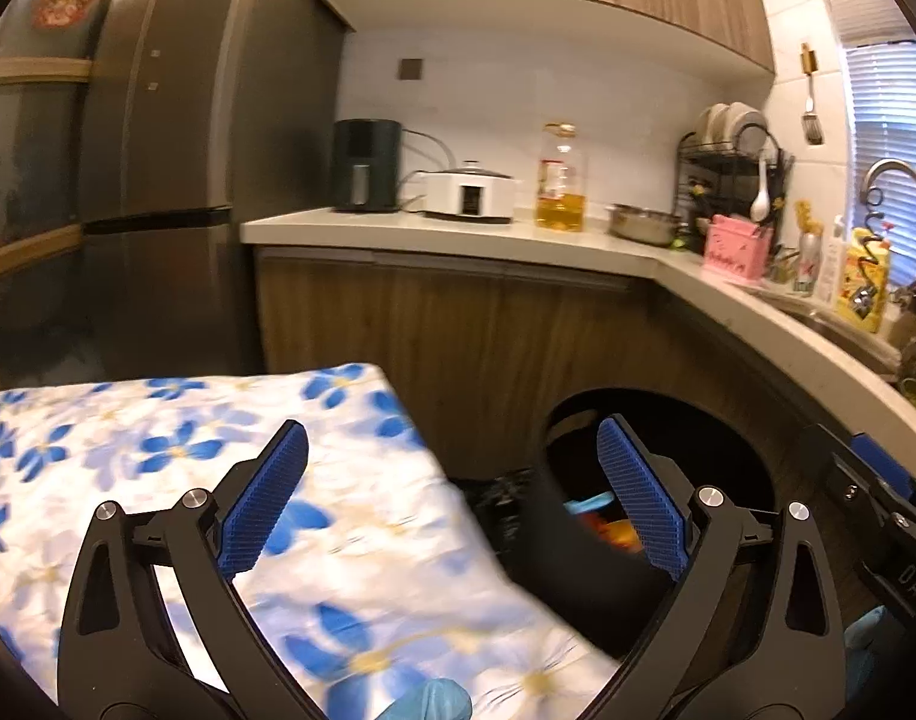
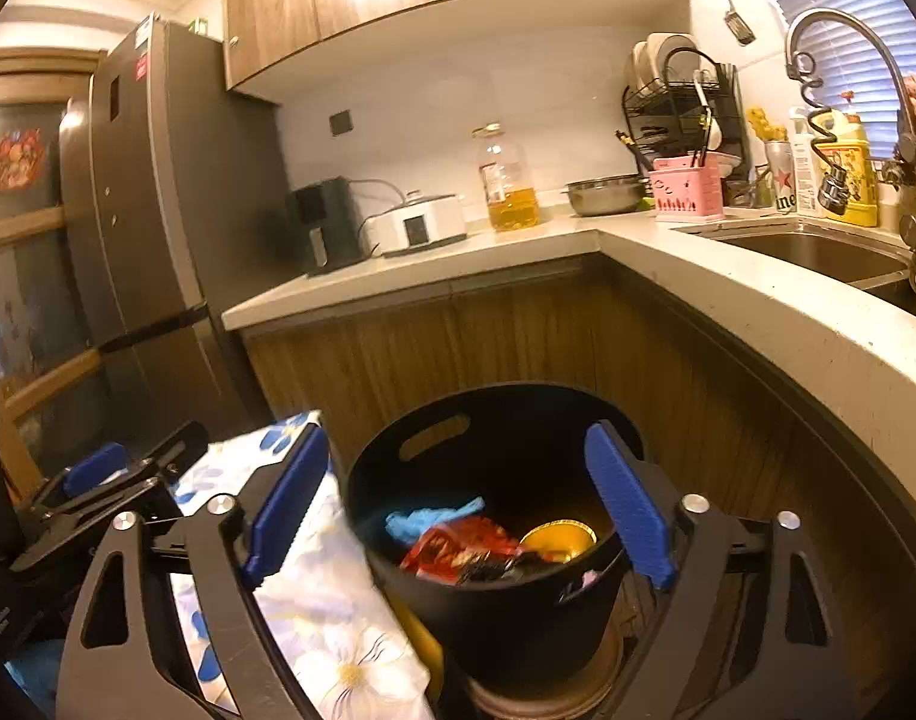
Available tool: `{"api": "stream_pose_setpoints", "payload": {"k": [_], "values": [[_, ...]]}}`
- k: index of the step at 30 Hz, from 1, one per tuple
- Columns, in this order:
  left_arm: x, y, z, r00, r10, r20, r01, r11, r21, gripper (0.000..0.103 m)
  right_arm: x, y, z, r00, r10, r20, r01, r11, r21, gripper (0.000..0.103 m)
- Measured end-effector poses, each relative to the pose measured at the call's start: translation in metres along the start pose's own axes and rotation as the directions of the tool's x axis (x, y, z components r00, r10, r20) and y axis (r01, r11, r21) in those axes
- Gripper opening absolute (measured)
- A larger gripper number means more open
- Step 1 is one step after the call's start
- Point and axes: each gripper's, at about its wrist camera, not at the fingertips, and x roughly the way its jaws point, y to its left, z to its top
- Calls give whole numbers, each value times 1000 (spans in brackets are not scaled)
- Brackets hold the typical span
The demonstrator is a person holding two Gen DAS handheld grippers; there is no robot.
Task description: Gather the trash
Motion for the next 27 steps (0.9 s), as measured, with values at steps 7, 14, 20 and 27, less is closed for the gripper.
{"api": "stream_pose_setpoints", "payload": {"k": [7, 14, 20, 27], "values": [[-45, 36, -9, 999, 48, 0, -48, 999, -2, 97, -22, 33, -9, 999, 12, -32, -14, 998, -56, 95], [-98, 68, -23, 996, 81, 19, -82, 997, 4, 97, -58, 67, -24, 999, -12, -35, 9, 995, -102, 97], [-135, 88, -38, 997, 80, 12, -80, 997, 2, 97, -92, 89, -38, 998, -59, -37, 55, 994, -100, 97], [-166, 110, -54, 997, 71, -5, -71, 997, -14, 97, -131, 107, -55, 996, -84, -28, 81, 992, -92, 97]]}}
